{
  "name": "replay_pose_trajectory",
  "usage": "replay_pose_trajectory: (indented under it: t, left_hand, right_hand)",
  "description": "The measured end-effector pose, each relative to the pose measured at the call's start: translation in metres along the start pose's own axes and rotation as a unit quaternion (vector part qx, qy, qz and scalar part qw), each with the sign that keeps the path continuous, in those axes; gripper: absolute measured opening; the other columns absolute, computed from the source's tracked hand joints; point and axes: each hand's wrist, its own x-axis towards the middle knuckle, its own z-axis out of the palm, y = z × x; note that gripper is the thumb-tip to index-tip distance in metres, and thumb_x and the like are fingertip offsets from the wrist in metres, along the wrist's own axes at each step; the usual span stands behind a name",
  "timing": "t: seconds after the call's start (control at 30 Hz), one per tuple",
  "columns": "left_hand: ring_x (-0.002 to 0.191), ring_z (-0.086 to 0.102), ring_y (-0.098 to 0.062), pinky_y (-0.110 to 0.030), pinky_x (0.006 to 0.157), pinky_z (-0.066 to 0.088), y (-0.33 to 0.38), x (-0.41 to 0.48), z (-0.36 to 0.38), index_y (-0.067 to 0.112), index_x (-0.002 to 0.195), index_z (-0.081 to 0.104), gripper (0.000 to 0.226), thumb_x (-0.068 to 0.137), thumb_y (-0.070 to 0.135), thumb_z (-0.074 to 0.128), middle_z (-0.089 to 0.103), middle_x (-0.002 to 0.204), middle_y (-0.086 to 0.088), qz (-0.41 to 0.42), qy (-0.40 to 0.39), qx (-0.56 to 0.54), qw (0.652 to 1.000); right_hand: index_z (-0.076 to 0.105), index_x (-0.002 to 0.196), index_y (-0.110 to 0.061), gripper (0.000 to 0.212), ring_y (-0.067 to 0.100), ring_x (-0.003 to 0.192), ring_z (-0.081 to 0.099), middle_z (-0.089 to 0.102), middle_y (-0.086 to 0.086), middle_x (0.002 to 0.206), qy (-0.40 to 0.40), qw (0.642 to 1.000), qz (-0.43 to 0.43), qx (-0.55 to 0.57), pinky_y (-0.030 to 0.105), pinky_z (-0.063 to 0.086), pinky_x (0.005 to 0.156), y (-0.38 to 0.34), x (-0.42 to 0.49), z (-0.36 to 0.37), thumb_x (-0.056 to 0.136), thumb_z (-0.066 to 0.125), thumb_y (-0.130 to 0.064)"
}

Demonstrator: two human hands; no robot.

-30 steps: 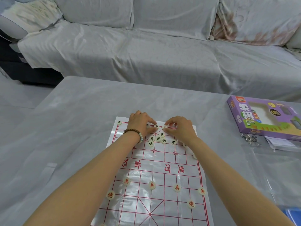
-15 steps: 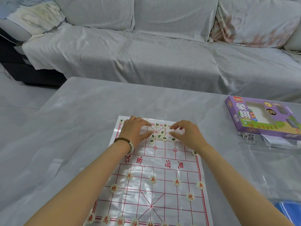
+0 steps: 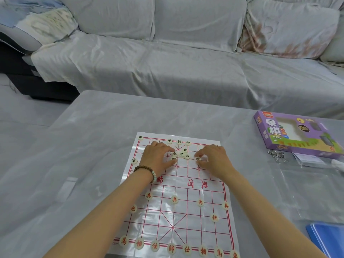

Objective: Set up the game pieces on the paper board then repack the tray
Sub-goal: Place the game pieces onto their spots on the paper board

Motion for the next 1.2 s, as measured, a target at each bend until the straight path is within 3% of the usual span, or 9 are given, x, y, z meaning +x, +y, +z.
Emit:
replay_pose_trajectory:
  t: [0.23, 0.43, 0.6, 0.83, 1.1, 1.2]
  left_hand:
    - [0.123, 0.036, -0.014, -0.031, 0.102, 0.027, 0.007, 0.016, 0.001, 0.030, 0.125, 0.053, 0.040, 0.090, 0.049, 0.048, 0.050, 0.130, 0.009, 0.013, 0.018, -0.008, 1.000]
    - [0.125, 0.033, -0.013, -0.028, 0.102, 0.025, 0.009, 0.028, -0.001, 0.025, 0.130, 0.049, 0.042, 0.095, 0.046, 0.035, 0.047, 0.133, 0.008, 0.041, 0.030, -0.015, 0.999]
    - [0.136, 0.020, -0.014, -0.029, 0.111, 0.010, 0.010, 0.041, 0.004, 0.024, 0.141, 0.034, 0.046, 0.100, 0.040, 0.022, 0.033, 0.147, 0.010, 0.104, -0.007, 0.033, 0.994]
    - [0.142, 0.006, -0.014, -0.034, 0.116, -0.004, 0.019, 0.044, 0.012, 0.026, 0.143, 0.029, 0.049, 0.100, 0.039, 0.011, 0.023, 0.152, 0.010, 0.138, -0.060, 0.084, 0.985]
    - [0.141, 0.011, -0.013, -0.028, 0.114, -0.001, 0.005, 0.035, 0.008, 0.023, 0.142, 0.032, 0.059, 0.093, 0.050, 0.011, 0.028, 0.150, 0.009, 0.093, -0.027, 0.040, 0.994]
    - [0.136, 0.021, -0.014, -0.029, 0.112, 0.010, -0.010, 0.027, 0.002, 0.023, 0.137, 0.039, 0.055, 0.092, 0.054, 0.030, 0.038, 0.143, 0.008, 0.074, 0.004, 0.018, 0.997]
  right_hand:
    - [0.066, 0.096, -0.024, 0.025, 0.012, 0.093, 0.054, 0.064, -0.009, 0.090, 0.122, 0.991, 0.050, 0.029, 0.027, 0.028, 0.088, 0.003, 0.028, -0.007, 0.083, 0.063, -0.046]
    - [0.062, 0.096, -0.024, 0.035, 0.014, 0.097, 0.052, 0.061, -0.006, 0.091, 0.077, 0.993, 0.087, -0.022, 0.030, 0.029, 0.089, 0.009, 0.048, 0.001, 0.083, 0.057, -0.056]
    - [0.060, 0.115, -0.029, 0.034, 0.013, 0.105, 0.049, 0.061, -0.009, 0.104, 0.046, 0.998, 0.025, 0.022, 0.027, 0.024, 0.091, 0.025, 0.045, -0.004, 0.084, 0.062, -0.044]
    - [0.067, 0.103, -0.029, 0.021, 0.012, 0.104, 0.051, 0.062, -0.009, 0.104, 0.059, 0.998, 0.020, 0.033, 0.027, 0.024, 0.089, 0.026, 0.047, -0.001, 0.084, 0.064, -0.039]
    - [0.066, 0.100, -0.029, 0.022, 0.012, 0.102, 0.052, 0.062, -0.009, 0.104, 0.062, 0.997, 0.034, 0.029, 0.028, 0.026, 0.092, 0.023, 0.045, 0.002, 0.083, 0.064, -0.042]
    - [0.063, 0.107, -0.029, 0.027, 0.012, 0.104, 0.052, 0.062, -0.009, 0.105, 0.065, 0.997, 0.034, 0.031, 0.028, 0.026, 0.094, 0.019, 0.042, 0.001, 0.084, 0.063, -0.043]
